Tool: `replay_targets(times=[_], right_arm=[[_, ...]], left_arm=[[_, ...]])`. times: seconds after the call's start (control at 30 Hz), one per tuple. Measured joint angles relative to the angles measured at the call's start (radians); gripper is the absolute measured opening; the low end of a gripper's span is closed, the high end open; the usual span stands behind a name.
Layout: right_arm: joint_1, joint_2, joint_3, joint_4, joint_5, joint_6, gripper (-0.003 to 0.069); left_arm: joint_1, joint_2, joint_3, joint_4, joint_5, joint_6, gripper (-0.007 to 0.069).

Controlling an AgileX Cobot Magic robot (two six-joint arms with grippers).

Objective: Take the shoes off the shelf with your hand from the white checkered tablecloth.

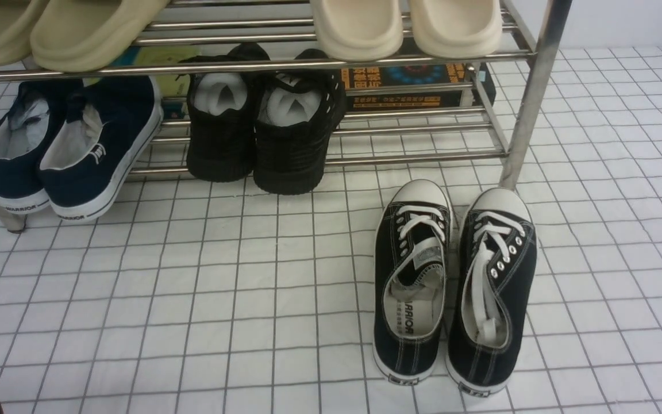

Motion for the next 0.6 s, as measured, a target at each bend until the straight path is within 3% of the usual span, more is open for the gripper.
replay_targets(times=[0.1, 0.37, 0.6], right_arm=[[0.0, -0.154, 0.069, -0.003, -0.047, 0.001, -0.0015], [0.0, -0.861, 0.597, 0.001, -0.519, -0.054, -0.0015], [-0.001, -0.881, 0.792, 0.005, -0.727, -0.062, -0.0015]], left_arm=[[0.0, 0.0, 0.0, 0.0, 0.0, 0.0, 0.0239], [0.0, 0.0, 0.0, 0.0, 0.0, 0.0, 0.0239], [0.0, 0.0, 0.0, 0.003, 0.001, 0.0, 0.0239]])
